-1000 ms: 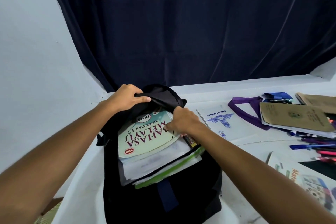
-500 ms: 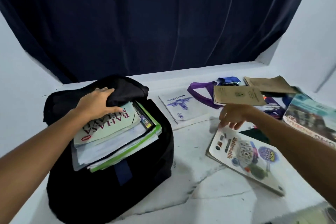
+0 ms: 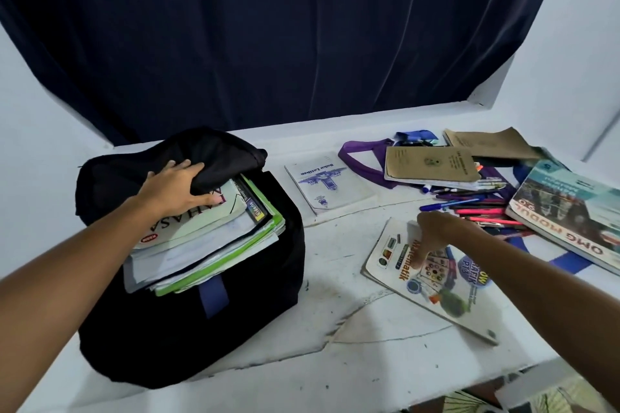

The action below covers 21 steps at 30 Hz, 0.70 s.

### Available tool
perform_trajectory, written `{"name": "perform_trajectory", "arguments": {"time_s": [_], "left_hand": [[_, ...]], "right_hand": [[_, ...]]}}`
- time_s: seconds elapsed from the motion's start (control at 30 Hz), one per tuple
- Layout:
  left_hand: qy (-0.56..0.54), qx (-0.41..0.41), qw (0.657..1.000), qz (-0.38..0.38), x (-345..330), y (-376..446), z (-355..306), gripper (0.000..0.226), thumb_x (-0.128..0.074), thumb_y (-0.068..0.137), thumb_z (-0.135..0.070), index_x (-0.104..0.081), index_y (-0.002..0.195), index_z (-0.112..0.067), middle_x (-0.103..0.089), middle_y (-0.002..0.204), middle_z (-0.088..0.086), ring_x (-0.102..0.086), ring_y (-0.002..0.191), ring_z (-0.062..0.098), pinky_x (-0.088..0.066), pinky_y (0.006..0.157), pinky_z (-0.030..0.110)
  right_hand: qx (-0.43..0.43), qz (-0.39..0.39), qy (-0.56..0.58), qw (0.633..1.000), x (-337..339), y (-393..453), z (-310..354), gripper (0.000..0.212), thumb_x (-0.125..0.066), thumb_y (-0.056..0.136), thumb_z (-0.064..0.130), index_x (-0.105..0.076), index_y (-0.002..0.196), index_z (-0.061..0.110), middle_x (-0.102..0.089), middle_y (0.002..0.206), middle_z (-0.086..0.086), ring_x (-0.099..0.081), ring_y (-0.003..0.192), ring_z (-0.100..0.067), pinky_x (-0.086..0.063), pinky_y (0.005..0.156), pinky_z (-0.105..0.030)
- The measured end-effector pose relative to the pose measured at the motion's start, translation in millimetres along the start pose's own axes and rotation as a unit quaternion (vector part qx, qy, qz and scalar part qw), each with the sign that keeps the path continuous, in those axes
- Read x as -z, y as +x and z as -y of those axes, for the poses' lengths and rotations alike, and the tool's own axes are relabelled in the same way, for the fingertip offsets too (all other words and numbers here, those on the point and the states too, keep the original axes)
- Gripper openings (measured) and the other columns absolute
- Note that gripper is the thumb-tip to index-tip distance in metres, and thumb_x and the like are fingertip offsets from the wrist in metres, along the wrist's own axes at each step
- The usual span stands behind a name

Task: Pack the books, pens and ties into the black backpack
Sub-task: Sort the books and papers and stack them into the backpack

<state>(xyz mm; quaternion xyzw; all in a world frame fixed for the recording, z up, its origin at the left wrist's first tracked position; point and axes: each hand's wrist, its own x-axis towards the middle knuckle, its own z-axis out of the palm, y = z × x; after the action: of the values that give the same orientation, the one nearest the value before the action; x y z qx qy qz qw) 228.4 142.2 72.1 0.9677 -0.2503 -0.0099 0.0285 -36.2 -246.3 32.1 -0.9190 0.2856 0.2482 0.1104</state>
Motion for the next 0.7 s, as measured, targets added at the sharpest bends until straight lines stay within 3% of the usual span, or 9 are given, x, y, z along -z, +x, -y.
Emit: {"name": "perform_trajectory", "arguments": {"time_s": [0.1, 0.27, 0.4, 0.6, 0.7], "left_hand": [[0.001, 0.001, 1.000, 0.006, 0.3, -1.3, 1.1, 0.101, -0.059, 0.076, -0.074, -0.022, 0.155, -0.024, -0.016, 0.163, 0.006, -0.010, 0.151, 0.030, -0.016, 0.116, 0.060], [-0.030, -0.004, 1.000, -0.005, -0.8, -1.5, 6.3, 0.093, -0.058, 0.077, -0.071, -0.029, 0.153, -0.026, -0.024, 0.161, 0.005, -0.017, 0.150, 0.028, -0.025, 0.116, 0.055], [-0.030, -0.010, 0.999, -0.032, 0.8, -2.3, 7.6, 0.075, -0.058, 0.086, -0.061, -0.038, 0.150, -0.028, -0.033, 0.158, 0.002, -0.026, 0.147, 0.025, -0.035, 0.111, 0.049], [-0.011, -0.012, 0.999, -0.038, 8.0, 0.1, 5.6, 0.068, -0.058, 0.085, -0.062, -0.049, 0.143, -0.028, -0.046, 0.150, 0.004, -0.047, 0.134, 0.027, -0.047, 0.100, 0.048], [-0.002, -0.034, 0.998, -0.048, 16.9, 6.1, -14.9, 0.076, -0.061, 0.081, -0.066, -0.051, 0.142, -0.022, -0.047, 0.149, 0.006, -0.047, 0.133, 0.028, -0.044, 0.102, 0.047]], "right_hand": [[0.009, -0.033, -0.006, 0.999, 1.7, 0.5, -2.8, 0.072, -0.090, 0.052, 0.050, -0.054, 0.103, 0.015, -0.066, 0.085, 0.004, -0.063, 0.079, -0.012, -0.050, 0.071, -0.024], [0.042, -0.032, 0.045, 0.998, 6.3, 2.3, 3.8, 0.065, -0.088, 0.062, 0.039, -0.049, 0.109, 0.017, -0.064, 0.092, 0.004, -0.063, 0.078, -0.011, -0.052, 0.071, -0.026], [0.066, -0.056, 0.080, 0.993, 7.2, 6.7, 17.5, 0.061, -0.088, 0.065, 0.032, -0.048, 0.108, 0.016, -0.063, 0.106, -0.003, -0.063, 0.089, -0.018, -0.054, 0.079, -0.032], [0.072, -0.075, 0.134, 0.986, 0.3, 16.0, 32.5, 0.059, -0.088, 0.066, 0.030, -0.047, 0.107, 0.018, -0.063, 0.089, 0.002, -0.068, 0.072, -0.011, -0.054, 0.059, -0.023], [0.069, -0.077, 0.135, 0.985, -4.5, 18.6, 36.1, 0.064, -0.087, 0.067, 0.032, -0.050, 0.117, 0.017, -0.060, 0.095, 0.002, -0.066, 0.076, -0.011, -0.050, 0.057, -0.021]]}}
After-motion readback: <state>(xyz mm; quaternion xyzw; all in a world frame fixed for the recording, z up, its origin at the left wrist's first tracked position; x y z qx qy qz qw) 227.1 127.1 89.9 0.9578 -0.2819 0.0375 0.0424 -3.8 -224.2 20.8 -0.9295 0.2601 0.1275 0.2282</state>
